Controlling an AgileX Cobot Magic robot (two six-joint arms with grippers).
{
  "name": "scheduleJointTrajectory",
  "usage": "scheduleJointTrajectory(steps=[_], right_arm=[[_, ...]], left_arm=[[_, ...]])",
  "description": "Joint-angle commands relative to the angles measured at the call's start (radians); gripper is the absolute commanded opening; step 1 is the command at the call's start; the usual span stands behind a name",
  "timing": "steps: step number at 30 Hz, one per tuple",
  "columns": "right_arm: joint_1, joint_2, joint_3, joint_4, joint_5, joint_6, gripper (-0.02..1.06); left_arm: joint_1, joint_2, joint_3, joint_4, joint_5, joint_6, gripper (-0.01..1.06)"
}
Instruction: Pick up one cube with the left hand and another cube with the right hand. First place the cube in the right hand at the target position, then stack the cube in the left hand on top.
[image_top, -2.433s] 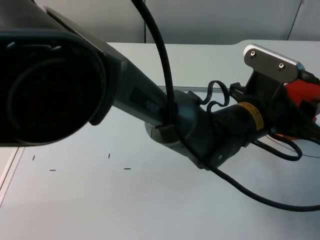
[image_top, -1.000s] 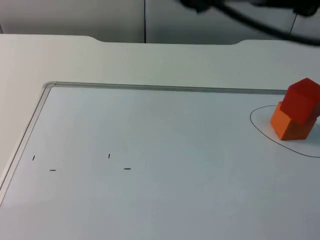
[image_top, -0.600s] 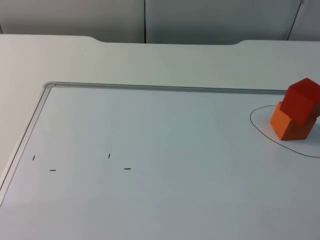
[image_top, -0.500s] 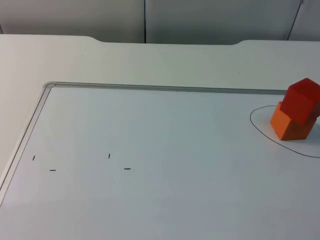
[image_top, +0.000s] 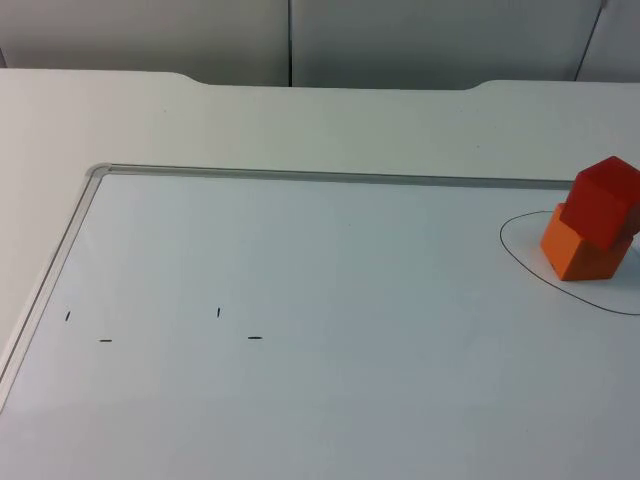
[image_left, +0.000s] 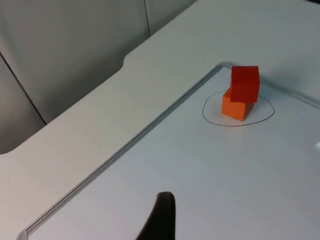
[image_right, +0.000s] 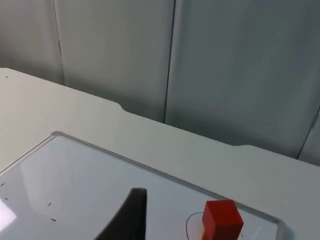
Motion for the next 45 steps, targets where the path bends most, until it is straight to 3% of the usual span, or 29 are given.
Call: scheduleJointTrajectory(steps=[1,3,11,17,22,28,34,38,40,43,45], right_arm=[[0.003,-0.058,0.038,0.028,0.008,-0.002,1.05],[0.003,-0.088,0.056,0.048,0.019,0.002,1.05],[0.003,-0.246,0.161,0.096,0.09,0.039,1.05],[0.003,-0.27,0.174,0.098,0.191,0.053,1.05],[0.003,-0.27,0.218,0.09,0.25,0.025,1.05],[0.003,-0.27,0.303,0.094,0.239,0.024,1.05],[0.003,-0.27,0.347,0.065,0.202,0.029,1.05],[0.003,-0.27,0.387,0.053,0.119,0.032,1.05],[0.003,-0.27,0.385,0.052,0.117,0.032,1.05],[0.003,-0.27,0.384,0.041,0.115,0.06,1.05],[0.003,-0.27,0.384,0.033,0.115,0.077,1.05]], left_arm=[[-0.006,-0.11,0.054,-0.005,0.007,-0.032,0.8],[-0.006,-0.159,0.076,-0.005,0.023,-0.053,0.8],[-0.006,-0.495,0.201,0.007,0.224,-0.078,0.8],[-0.006,-0.707,0.348,0.003,0.239,-0.159,0.8],[-0.004,-0.746,0.407,-0.004,0.267,-0.173,0.8],[-0.004,-0.746,0.429,0.023,0.327,-0.147,0.8],[-0.004,-0.746,0.432,0.019,0.318,-0.141,0.8],[-0.004,-0.746,0.432,0.018,0.318,-0.141,0.81],[-0.004,-0.746,0.432,0.018,0.318,-0.141,0.83],[-0.004,-0.746,0.433,0.018,0.318,-0.141,0.99],[-0.004,-0.746,0.433,0.018,0.318,-0.141,1.03]])
